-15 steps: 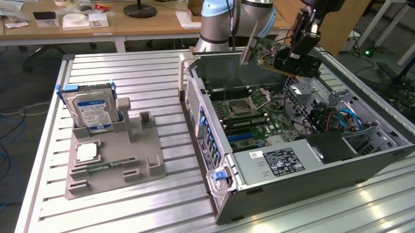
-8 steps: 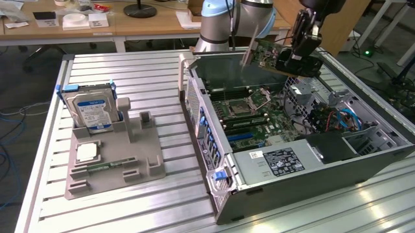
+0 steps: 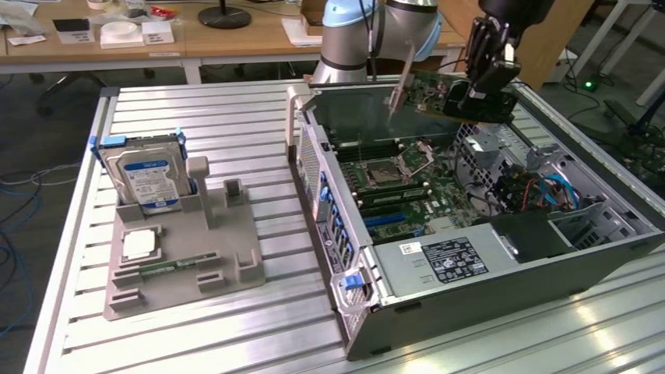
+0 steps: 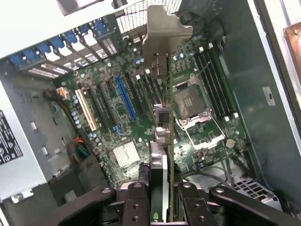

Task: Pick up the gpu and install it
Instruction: 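Insert the gpu into the slot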

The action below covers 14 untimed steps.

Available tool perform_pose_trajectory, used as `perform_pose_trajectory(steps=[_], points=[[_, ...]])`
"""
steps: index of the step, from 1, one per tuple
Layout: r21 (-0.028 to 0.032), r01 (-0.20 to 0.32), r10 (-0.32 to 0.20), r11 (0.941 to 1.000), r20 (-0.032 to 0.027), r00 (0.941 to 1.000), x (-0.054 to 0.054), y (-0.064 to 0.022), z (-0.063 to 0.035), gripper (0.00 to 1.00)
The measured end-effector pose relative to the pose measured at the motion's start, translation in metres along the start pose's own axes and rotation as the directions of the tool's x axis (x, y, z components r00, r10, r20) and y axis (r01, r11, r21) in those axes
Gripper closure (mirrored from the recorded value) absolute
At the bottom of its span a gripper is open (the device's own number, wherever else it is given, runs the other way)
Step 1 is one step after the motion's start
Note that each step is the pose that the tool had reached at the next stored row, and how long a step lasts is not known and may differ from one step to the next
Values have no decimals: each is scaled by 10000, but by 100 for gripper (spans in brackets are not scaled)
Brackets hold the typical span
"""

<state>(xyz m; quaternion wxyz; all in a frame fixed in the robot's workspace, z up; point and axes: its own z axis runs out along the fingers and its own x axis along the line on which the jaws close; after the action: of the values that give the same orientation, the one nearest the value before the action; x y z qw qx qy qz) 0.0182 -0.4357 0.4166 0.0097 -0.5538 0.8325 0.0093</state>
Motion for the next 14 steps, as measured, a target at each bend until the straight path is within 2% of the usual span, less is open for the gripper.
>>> perform_pose_trajectory(steps=[3,4,9,14], points=[[144,129,-129,9998,57,9999,0,-1,13,72],[164,250,-251,9996,66,9997,0,-1,15,72],[169,1029,-1030,9945,73,9947,0,-1,23,72],[169,1375,-1376,9904,77,9905,1,-1,35,72]])
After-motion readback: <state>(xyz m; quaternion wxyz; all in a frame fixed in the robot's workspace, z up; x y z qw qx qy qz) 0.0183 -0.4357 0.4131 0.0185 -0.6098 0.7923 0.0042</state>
